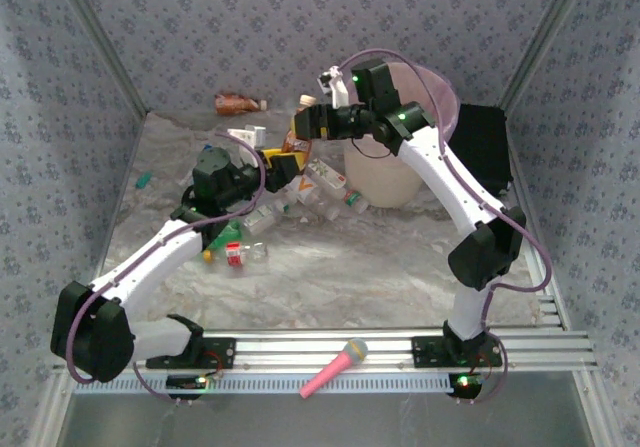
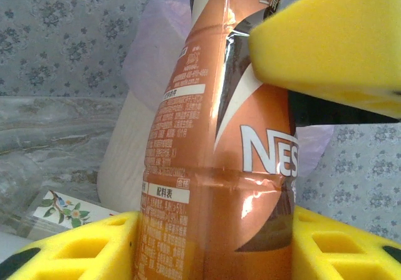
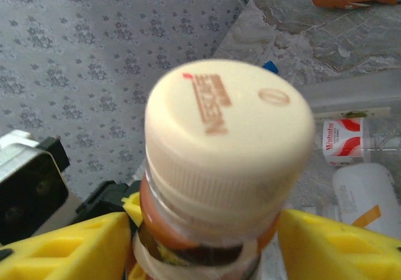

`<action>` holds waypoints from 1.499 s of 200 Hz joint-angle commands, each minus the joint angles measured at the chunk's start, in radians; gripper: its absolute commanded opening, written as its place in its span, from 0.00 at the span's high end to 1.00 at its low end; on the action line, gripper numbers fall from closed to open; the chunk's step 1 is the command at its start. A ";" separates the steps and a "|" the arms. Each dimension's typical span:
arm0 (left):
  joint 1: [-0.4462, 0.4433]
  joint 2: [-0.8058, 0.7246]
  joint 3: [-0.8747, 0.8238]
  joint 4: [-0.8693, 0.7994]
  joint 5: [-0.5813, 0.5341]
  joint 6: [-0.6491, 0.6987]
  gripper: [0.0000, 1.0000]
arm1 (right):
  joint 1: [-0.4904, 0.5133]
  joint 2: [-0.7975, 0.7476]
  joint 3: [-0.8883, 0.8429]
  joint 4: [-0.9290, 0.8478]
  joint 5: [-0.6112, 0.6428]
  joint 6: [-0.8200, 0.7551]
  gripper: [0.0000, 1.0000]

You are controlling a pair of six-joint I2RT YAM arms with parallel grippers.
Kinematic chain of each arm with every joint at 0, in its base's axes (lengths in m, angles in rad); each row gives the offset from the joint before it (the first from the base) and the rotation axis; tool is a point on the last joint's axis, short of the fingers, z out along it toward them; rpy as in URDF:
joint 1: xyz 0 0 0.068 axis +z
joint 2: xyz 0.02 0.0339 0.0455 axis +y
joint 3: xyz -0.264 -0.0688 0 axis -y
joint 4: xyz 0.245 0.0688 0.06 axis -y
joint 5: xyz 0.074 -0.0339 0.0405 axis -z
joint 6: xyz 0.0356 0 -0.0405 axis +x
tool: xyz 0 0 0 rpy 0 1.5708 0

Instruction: Put the plastic bottles in the bin

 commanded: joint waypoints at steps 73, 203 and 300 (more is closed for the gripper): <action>-0.016 0.004 0.057 0.016 0.001 -0.006 0.38 | -0.017 -0.012 0.054 0.009 -0.025 0.005 0.52; 0.153 0.042 0.029 -0.133 -0.130 -0.338 0.00 | -0.158 -0.179 0.195 -0.212 0.290 -0.178 0.62; 0.247 0.250 0.082 -0.095 -0.149 -0.461 0.00 | -0.328 -0.119 0.277 -0.380 0.505 -0.314 0.63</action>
